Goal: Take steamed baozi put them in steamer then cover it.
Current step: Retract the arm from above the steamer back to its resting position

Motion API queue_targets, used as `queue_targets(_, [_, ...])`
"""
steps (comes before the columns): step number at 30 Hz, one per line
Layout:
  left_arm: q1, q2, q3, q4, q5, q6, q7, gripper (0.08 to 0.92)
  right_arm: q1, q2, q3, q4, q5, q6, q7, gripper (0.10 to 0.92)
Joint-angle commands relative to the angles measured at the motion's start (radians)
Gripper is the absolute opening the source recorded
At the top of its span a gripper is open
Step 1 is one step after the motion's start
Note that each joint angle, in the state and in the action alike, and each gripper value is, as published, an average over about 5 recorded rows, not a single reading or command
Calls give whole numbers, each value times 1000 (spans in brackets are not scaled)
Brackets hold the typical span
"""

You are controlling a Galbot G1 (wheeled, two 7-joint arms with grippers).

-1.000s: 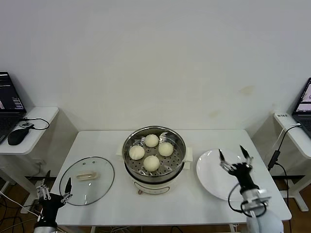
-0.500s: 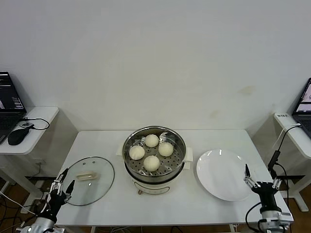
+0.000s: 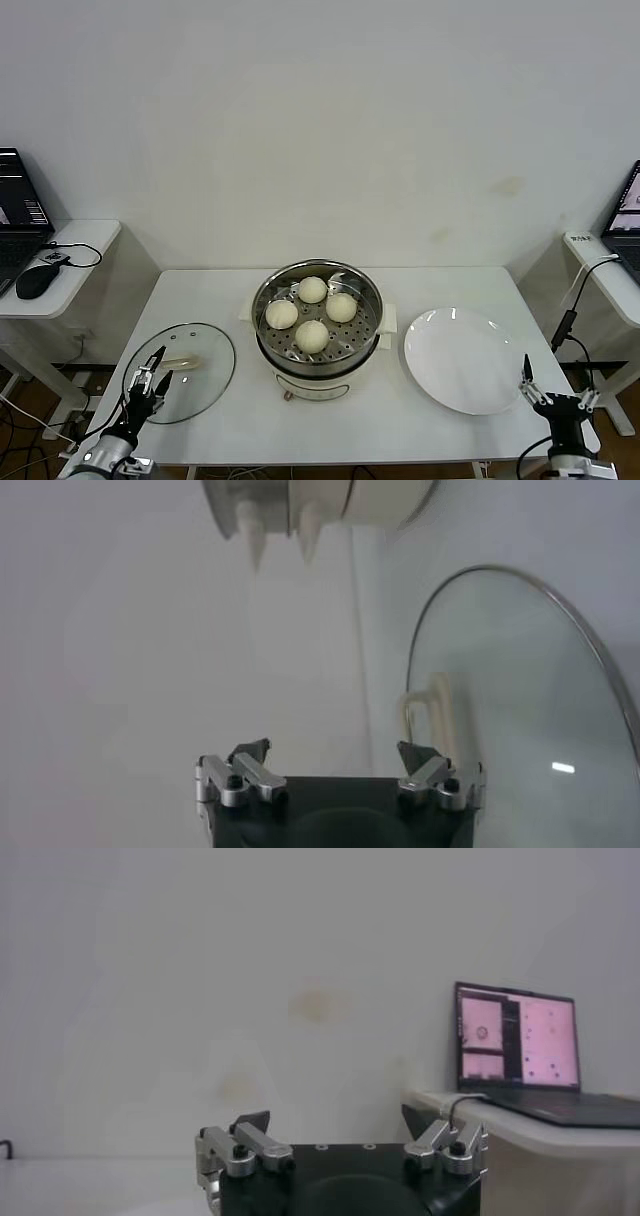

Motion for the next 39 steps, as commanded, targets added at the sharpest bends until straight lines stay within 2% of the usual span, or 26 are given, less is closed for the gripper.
queue_targets(1, [-131, 13, 39, 137, 32, -2, -4, 823, -18, 19, 26, 1, -6, 12, 11, 823])
queue_targets(10, [-192, 23, 60, 225, 32, 2, -9, 823, -25, 31, 30, -1, -26, 17, 9, 823])
queue_targets(36, [-264, -1, 80, 288, 36, 16, -25, 822, -28, 38, -17, -2, -56, 17, 4, 823])
queue_targets(39, [-270, -3, 83, 303, 36, 19, -25, 801, -29, 39, -21, -3, -61, 16, 3, 823])
